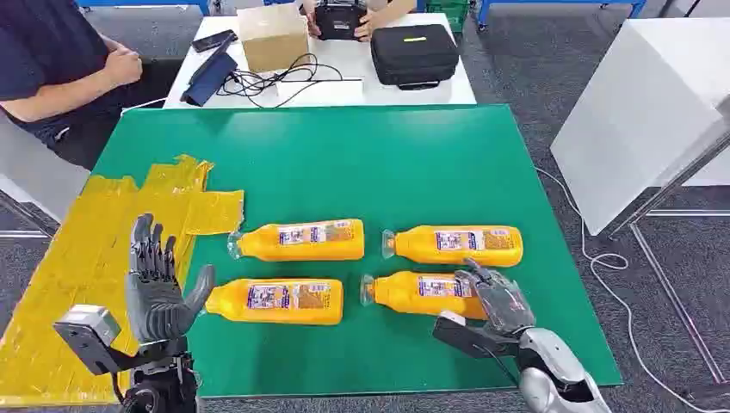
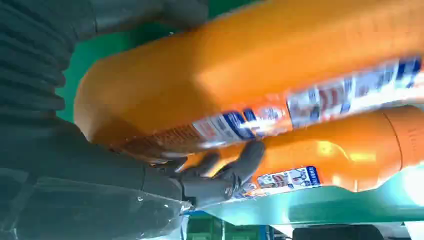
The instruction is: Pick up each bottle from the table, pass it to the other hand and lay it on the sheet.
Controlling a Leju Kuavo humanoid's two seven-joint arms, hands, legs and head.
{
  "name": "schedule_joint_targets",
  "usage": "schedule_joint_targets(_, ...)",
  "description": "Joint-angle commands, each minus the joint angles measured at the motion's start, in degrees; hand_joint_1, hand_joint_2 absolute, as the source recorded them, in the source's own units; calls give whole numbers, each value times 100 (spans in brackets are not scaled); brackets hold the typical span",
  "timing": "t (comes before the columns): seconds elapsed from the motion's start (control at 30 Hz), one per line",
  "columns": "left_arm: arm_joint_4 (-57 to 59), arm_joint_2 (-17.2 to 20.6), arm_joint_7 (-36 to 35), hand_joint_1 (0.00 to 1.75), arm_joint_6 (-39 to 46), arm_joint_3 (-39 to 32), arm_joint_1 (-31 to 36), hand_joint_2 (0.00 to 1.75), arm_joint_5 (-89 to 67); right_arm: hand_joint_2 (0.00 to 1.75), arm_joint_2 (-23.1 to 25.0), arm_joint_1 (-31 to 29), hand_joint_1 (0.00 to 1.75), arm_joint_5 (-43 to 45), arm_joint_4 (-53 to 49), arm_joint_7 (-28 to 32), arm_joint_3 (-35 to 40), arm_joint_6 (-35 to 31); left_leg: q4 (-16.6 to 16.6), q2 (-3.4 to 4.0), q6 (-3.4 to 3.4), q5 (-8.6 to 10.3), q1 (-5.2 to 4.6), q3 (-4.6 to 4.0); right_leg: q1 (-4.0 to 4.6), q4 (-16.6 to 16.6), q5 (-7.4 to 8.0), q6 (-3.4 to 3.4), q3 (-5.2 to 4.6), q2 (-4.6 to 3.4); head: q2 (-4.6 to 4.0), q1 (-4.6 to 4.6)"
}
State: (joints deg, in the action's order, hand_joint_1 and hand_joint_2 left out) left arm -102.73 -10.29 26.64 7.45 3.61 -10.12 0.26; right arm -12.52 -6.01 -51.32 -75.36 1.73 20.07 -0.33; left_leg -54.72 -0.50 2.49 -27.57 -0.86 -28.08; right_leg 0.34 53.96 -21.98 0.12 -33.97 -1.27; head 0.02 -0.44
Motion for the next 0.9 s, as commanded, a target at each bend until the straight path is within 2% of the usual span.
schedule_joint_targets(0.03, 268, 27, -79, 0, -49, 62, 148, 175, 9, 175, 40, -37, 175, -82, 883, -32, 307, 92, 13, -2, -21, -9, 10, 38, 9, -14, -10, 7, 41, 16, 0, -2)
schedule_joint_targets(0.47, 438, 42, -146, 0, -126, 99, 243, 175, -10, 175, -90, -34, 175, -59, 1145, 52, 526, 30, 13, -12, -17, -3, 8, 71, 9, -18, -5, 6, 77, 25, 0, 0)
schedule_joint_targets(0.53, 487, 48, -218, 0, -133, 138, 228, 175, -57, 175, -73, 78, 175, 254, 878, 174, 412, -71, 14, -15, -18, -2, 9, 74, 10, -20, -6, 6, 81, 29, 2, 0)
schedule_joint_targets(0.77, 496, 43, -220, 0, -131, 136, 224, 175, -60, 175, -86, 102, 175, 279, 793, 151, 406, -35, 9, 6, -9, -7, 5, 84, 10, -13, -6, 4, 85, 10, 0, 0)
schedule_joint_targets(0.9, 496, 43, -220, 0, -131, 136, 224, 175, -60, 175, -86, 102, 175, 279, 793, 151, 406, -35, 12, -3, -18, -8, 9, 84, 13, -17, -10, 9, 89, 26, 0, 0)
